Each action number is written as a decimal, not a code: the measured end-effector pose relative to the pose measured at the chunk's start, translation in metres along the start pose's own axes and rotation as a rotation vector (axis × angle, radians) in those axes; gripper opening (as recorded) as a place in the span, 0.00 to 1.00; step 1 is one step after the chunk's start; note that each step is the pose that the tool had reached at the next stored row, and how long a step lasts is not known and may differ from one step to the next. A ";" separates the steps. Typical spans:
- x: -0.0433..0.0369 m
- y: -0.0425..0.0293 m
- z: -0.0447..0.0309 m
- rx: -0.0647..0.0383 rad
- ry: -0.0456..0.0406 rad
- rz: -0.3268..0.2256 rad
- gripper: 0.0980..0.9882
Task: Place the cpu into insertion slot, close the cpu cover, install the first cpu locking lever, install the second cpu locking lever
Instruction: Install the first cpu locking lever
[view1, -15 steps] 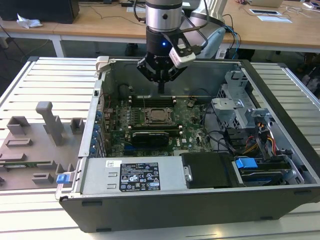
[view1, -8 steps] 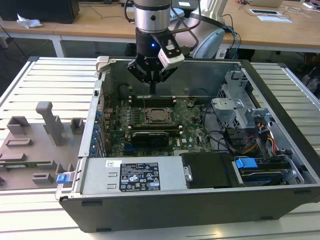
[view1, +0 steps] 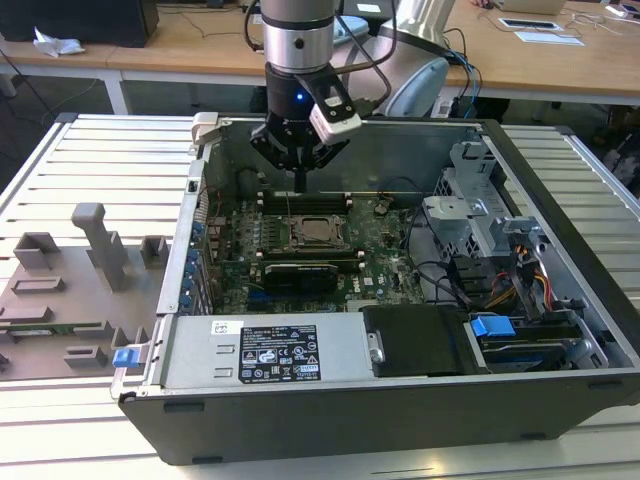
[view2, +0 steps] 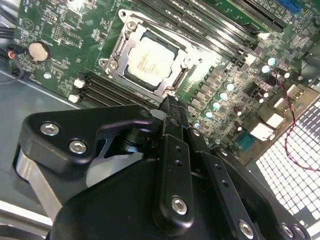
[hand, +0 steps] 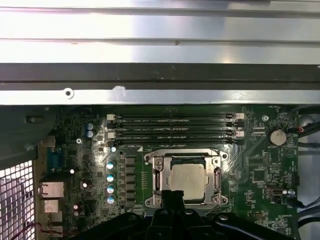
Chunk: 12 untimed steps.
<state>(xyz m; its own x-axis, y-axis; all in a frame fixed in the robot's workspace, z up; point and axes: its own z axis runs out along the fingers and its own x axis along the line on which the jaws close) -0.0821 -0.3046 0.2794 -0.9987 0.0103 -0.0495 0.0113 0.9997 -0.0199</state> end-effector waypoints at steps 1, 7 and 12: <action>0.0031 0.0004 0.0006 0.000 0.0000 0.000 0.01; 0.0259 0.0057 0.0067 0.000 -0.0003 0.000 0.01; 0.0294 0.0135 0.0121 0.000 -0.0003 0.000 0.01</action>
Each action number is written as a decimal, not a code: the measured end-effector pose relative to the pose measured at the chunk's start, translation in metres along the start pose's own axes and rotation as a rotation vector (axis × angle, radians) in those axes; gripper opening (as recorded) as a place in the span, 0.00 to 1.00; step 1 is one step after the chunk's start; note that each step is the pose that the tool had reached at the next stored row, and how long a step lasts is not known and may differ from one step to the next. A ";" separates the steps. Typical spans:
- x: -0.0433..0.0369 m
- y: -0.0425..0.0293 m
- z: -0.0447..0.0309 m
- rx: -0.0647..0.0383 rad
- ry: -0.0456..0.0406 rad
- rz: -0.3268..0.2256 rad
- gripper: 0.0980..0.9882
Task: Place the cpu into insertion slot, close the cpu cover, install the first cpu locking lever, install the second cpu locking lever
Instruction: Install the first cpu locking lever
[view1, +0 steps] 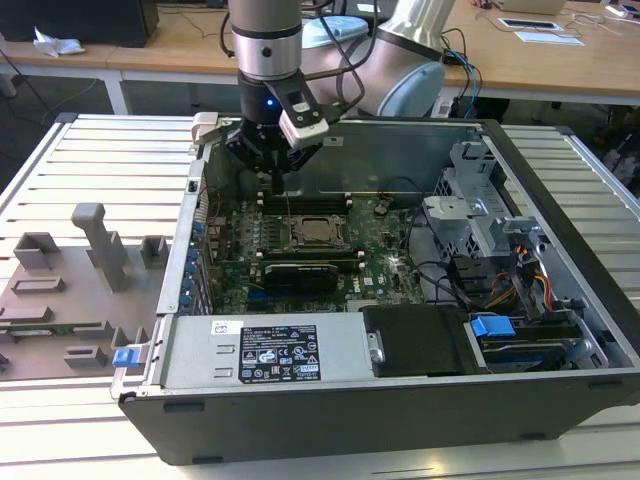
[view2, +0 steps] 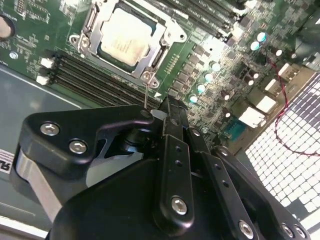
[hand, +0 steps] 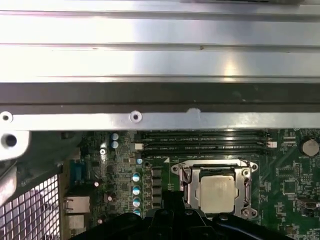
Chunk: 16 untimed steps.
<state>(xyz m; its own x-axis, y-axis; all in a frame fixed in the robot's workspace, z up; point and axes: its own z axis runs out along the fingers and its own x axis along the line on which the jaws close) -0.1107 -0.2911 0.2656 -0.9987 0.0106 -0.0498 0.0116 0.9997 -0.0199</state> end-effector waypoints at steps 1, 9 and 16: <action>0.0001 0.0018 0.0006 0.000 0.0000 0.000 0.01; -0.0068 0.0098 0.0022 0.000 0.0001 0.000 0.01; -0.0217 0.0102 0.0042 0.000 0.0023 0.000 0.01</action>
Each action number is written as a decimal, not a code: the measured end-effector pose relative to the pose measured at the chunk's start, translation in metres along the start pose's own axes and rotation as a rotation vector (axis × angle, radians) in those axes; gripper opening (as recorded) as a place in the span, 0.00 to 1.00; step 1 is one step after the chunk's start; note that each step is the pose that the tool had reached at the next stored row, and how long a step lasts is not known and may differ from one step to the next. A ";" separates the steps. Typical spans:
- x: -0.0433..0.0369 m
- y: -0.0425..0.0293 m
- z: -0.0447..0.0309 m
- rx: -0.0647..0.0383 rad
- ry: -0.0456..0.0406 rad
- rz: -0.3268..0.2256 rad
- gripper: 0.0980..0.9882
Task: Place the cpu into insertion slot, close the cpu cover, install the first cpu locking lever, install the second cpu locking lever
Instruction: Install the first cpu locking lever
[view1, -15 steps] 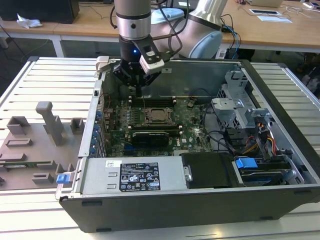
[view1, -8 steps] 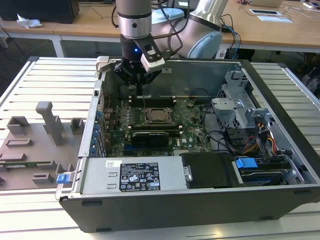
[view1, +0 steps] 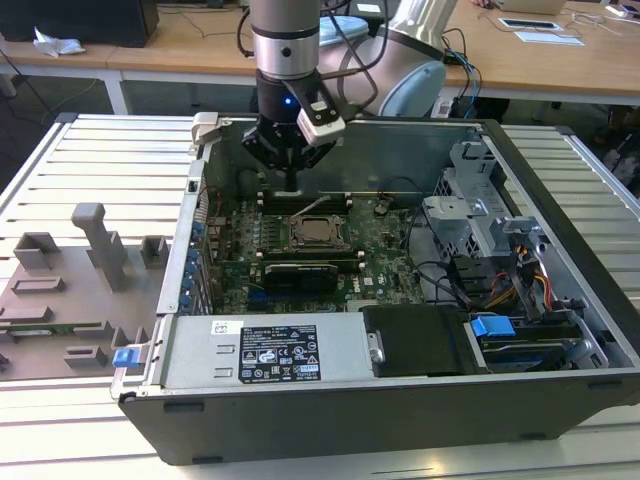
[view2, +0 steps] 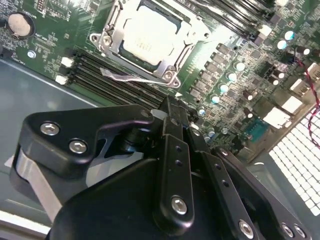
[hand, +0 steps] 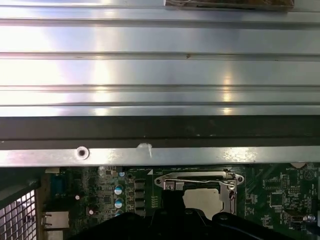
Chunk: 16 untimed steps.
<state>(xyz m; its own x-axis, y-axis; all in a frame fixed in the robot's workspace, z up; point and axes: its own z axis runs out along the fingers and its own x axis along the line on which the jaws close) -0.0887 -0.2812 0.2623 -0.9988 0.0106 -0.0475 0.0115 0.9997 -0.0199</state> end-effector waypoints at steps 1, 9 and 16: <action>-0.0016 0.0000 0.0003 0.000 0.0004 0.000 0.01; -0.0019 0.0004 0.0195 0.000 0.0064 0.000 0.01; -0.0012 0.0007 0.0361 -0.002 0.0087 0.000 0.01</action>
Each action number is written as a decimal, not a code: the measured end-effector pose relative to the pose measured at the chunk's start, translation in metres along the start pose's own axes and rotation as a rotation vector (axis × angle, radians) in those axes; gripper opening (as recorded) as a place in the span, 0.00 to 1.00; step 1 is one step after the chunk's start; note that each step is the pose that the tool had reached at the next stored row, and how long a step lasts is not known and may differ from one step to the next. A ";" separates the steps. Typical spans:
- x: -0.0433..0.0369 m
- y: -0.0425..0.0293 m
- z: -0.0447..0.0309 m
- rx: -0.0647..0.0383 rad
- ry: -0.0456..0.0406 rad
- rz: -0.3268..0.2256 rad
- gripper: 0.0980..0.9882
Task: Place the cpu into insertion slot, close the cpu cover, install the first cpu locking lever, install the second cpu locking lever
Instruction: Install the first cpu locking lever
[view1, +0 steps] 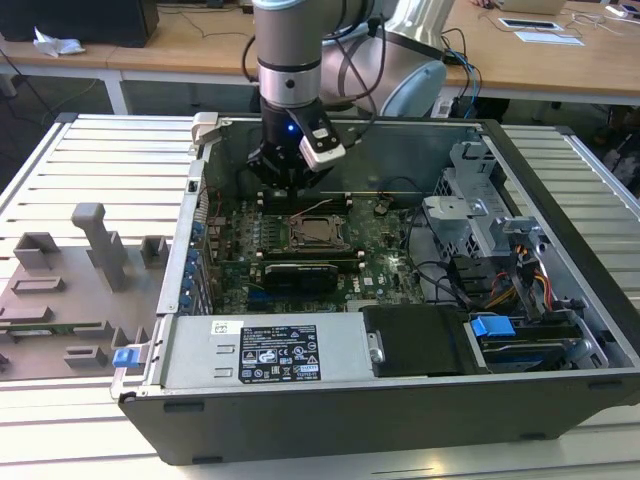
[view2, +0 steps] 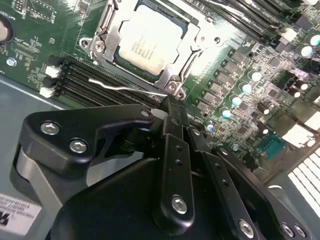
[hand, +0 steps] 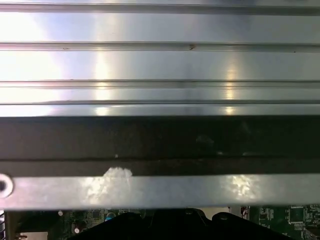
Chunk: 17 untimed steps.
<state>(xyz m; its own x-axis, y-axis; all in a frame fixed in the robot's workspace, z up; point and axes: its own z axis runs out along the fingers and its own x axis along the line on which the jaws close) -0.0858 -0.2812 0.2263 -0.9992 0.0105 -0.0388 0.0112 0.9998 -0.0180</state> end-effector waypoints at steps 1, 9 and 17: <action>-0.0002 0.0000 0.0014 -0.001 0.0005 0.000 0.01; -0.0202 0.0073 0.0100 -0.002 0.0098 0.000 0.01; -0.0410 0.0117 0.0172 -0.001 0.0225 0.000 0.01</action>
<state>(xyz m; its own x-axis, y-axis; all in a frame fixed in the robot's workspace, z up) -0.0441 -0.2703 0.2105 -0.9998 0.0107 -0.0163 0.0109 0.9998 -0.0166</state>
